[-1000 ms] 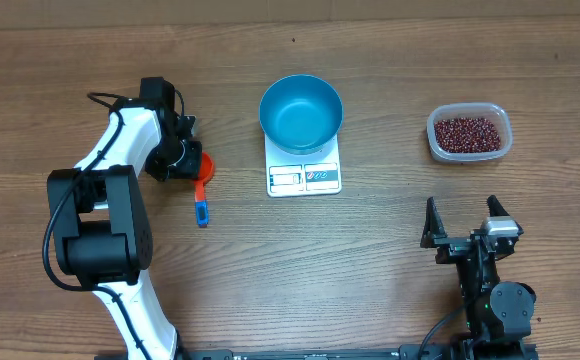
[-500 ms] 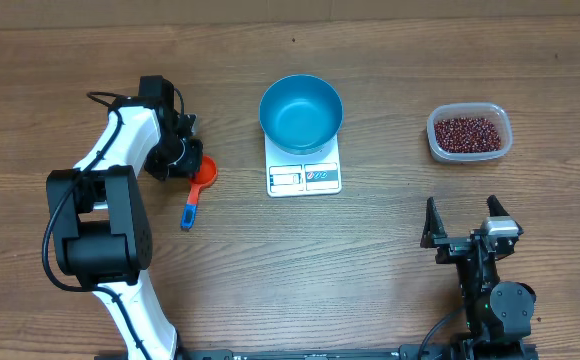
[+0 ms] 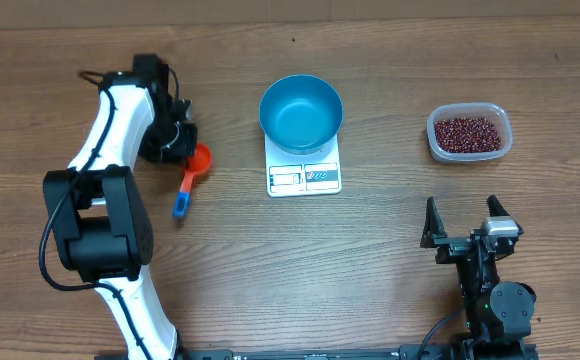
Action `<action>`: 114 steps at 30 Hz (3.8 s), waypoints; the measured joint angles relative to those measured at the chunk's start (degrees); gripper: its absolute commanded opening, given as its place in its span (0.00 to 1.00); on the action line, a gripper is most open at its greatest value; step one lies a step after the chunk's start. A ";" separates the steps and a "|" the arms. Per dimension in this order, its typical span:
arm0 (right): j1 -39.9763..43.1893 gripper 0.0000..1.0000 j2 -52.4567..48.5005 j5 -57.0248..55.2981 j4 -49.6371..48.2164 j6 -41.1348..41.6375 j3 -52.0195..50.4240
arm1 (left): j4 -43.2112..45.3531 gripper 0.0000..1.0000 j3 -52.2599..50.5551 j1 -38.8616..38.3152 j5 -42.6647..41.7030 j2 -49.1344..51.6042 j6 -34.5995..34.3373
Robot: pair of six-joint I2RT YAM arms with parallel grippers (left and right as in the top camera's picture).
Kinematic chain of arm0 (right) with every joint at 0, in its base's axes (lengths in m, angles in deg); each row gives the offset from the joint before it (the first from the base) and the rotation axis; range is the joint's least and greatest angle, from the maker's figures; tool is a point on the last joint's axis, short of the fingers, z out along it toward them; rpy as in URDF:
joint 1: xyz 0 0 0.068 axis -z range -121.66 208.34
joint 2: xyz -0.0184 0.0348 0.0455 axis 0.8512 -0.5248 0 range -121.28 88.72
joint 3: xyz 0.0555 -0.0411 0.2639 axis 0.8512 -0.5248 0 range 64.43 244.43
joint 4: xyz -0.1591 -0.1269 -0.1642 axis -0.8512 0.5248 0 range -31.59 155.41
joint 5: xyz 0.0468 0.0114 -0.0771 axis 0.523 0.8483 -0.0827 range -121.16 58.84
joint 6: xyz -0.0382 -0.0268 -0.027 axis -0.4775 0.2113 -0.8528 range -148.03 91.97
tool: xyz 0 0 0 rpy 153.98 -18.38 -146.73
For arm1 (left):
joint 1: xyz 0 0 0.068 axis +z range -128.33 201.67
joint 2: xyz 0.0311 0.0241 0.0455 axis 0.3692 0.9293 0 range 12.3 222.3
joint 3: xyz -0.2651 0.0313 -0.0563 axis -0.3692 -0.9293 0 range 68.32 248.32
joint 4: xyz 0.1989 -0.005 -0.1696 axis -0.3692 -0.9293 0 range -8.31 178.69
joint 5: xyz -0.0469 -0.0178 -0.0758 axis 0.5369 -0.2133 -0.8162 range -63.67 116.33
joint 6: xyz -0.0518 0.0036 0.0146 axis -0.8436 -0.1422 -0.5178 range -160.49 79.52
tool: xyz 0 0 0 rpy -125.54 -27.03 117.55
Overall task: Scoop item into bowl and weigh 150g on scale
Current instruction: 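Lift the red scoop with the left gripper and raise it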
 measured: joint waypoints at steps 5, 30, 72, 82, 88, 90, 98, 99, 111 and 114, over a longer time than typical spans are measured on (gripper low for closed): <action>0.00 1.00 0.00 -0.02 0.02 0.02 0.00 | -3.15 0.04 4.79 0.00 -0.22 0.02 -0.85; 0.00 1.00 0.00 -0.02 0.02 0.00 0.00 | -6.95 0.04 7.02 0.00 -2.45 -14.08 -6.19; 0.00 1.00 0.00 -0.02 0.00 0.02 0.00 | -16.57 0.04 7.02 -7.76 14.88 -15.80 -48.39; 0.00 1.00 0.00 -0.02 0.00 0.00 0.00 | -19.74 0.04 7.02 -9.07 19.08 -15.80 -57.44; 0.00 1.00 0.00 -0.02 0.02 0.00 0.00 | -19.82 0.04 7.02 -9.07 19.63 -15.80 -60.17; 0.00 1.00 0.00 -0.02 0.00 -0.02 0.00 | -19.80 0.04 7.02 -9.07 19.69 -15.80 -60.39; 0.00 1.00 0.00 -0.04 -0.02 -0.02 0.00 | -19.80 0.04 7.02 -9.07 20.00 -15.80 -61.31; 0.00 1.00 0.00 -0.02 0.02 -0.02 0.00 | -19.82 0.04 7.02 -9.07 19.98 -15.80 -61.31; 0.00 1.00 0.00 -0.02 0.00 0.00 0.00 | -19.80 0.04 7.02 -9.07 20.00 -15.80 -61.33; 0.00 1.00 0.00 -0.02 0.02 -0.02 0.00 | -19.89 0.04 7.02 -9.07 20.00 -15.80 -61.35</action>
